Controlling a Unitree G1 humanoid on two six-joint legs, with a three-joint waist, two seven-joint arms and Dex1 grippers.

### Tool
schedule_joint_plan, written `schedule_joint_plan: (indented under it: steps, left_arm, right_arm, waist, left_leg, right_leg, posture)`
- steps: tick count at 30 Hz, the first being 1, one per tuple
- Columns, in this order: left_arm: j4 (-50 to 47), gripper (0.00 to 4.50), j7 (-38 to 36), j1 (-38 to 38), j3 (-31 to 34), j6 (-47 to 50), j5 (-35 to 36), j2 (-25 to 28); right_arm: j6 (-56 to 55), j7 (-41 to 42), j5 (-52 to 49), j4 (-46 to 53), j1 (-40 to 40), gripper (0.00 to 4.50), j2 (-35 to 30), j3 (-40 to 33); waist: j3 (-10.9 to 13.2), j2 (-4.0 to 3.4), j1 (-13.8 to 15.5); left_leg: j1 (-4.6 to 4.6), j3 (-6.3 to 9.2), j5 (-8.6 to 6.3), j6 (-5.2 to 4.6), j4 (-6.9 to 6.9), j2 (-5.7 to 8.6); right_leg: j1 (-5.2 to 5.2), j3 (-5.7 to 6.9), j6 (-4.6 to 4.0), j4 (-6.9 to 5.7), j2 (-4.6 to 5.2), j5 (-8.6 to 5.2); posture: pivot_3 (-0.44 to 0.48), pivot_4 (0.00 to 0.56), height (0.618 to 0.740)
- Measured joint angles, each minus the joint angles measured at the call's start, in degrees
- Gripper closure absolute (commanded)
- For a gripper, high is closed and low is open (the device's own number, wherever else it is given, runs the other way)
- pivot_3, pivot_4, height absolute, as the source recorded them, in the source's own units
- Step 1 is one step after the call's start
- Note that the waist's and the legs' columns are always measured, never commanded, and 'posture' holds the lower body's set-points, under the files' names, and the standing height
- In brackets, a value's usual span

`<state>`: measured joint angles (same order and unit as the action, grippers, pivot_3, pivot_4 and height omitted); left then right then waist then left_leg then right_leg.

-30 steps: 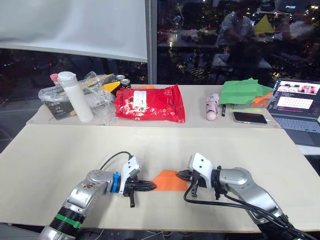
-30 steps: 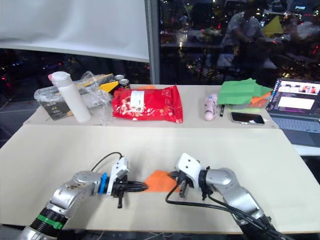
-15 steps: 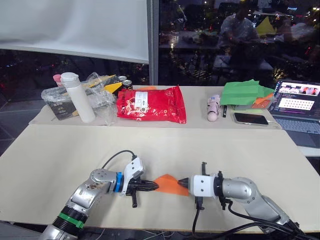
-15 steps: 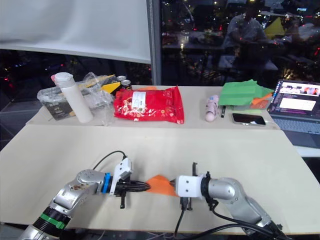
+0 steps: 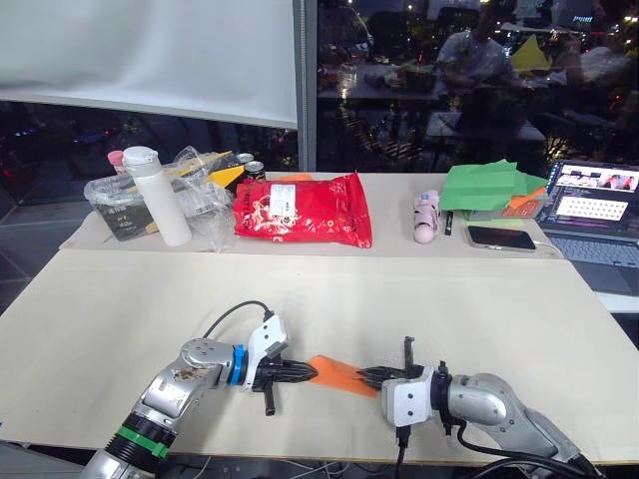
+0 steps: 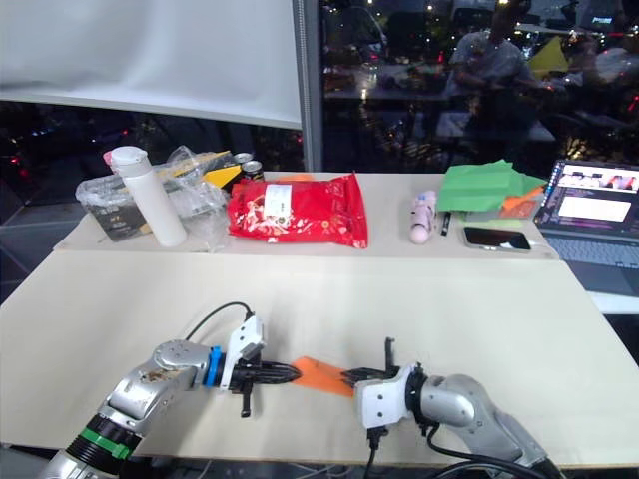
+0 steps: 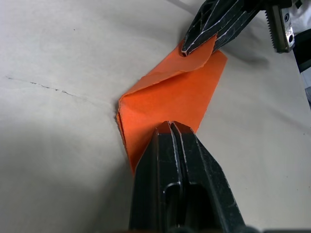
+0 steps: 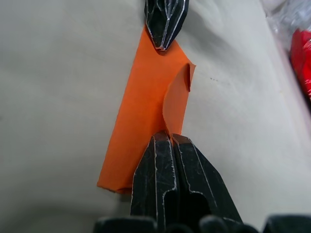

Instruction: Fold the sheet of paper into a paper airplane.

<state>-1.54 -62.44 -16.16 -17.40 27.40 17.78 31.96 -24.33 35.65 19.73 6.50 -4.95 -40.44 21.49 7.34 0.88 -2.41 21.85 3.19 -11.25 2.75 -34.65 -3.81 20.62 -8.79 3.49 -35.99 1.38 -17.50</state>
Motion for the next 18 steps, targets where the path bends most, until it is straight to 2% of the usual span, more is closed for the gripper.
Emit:
schedule_joint_plan:
  steps: [5, 13, 18]
  left_arm:
    - [-0.2, 4.5, 0.2, -1.0, 1.3, 4.8, 1.8, -0.2]
    - [-1.4, 4.5, 3.1, -4.3, 5.2, 14.0, 7.1, -4.0]
    - [-1.9, 4.5, 4.8, -6.5, 5.6, 15.6, 8.9, -6.7]
  right_arm:
    - [-6.6, -5.6, 4.4, -3.2, -0.3, 4.49, 0.0, 0.0]
    - [-8.9, -7.0, 6.0, -4.5, -0.7, 4.49, 0.0, 0.1]
    - [-9.0, -7.1, 6.0, -4.7, -0.7, 4.49, 0.2, 0.1]
  waist:
    - [0.0, 0.17, -0.1]
    - [0.2, 0.52, -0.2]
    - [0.1, 0.55, -0.3]
  left_leg:
    - [-0.14, 0.01, 0.0, 0.0, 0.0, 0.0]
    - [-0.14, 0.04, 0.0, 0.0, -0.06, 0.0]
    - [-0.24, 0.04, 0.0, 0.0, -0.04, 0.0]
  right_leg:
    - [-0.17, 0.0, -0.02, 0.0, 0.0, -0.01]
    - [-0.25, 0.0, 0.02, -0.02, -0.01, 0.02]
    - [-0.31, 0.0, 0.17, -0.03, -0.01, 0.1]
  posture:
    - [0.0, 0.15, 0.712]
    - [0.0, 0.15, 0.712]
    - [0.0, 0.15, 0.712]
